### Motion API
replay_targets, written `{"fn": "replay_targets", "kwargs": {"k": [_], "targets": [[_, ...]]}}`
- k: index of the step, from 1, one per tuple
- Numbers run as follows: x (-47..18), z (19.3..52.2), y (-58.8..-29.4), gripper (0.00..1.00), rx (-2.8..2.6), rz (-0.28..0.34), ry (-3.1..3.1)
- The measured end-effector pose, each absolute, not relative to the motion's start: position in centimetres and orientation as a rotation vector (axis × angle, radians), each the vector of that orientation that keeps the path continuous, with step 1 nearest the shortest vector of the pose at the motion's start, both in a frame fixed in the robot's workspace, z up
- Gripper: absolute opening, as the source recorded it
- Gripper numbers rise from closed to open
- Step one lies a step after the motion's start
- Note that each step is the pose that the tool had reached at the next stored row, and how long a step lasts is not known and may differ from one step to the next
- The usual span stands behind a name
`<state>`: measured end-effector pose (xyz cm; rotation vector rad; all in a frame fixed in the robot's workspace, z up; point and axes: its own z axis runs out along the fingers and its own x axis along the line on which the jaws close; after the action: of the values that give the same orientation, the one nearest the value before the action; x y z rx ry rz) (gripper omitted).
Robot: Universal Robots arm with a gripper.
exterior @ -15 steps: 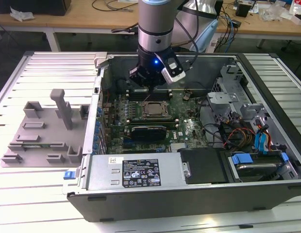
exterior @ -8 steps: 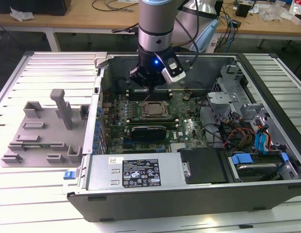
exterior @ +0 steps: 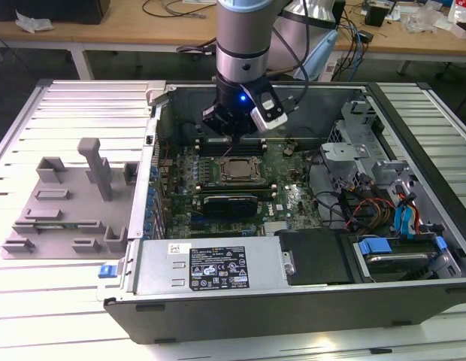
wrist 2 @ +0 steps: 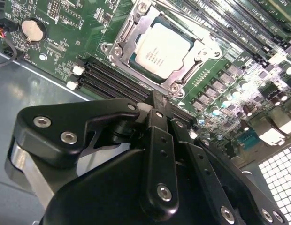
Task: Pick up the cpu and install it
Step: 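Install the first cpu locking lever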
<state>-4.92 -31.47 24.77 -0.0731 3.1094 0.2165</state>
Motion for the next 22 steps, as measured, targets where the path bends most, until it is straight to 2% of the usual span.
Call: {"fn": "replay_targets", "kwargs": {"k": [22], "targets": [[-4.92, 24.27, -30.41, 0.11, -0.037, 0.216, 3.109]]}}
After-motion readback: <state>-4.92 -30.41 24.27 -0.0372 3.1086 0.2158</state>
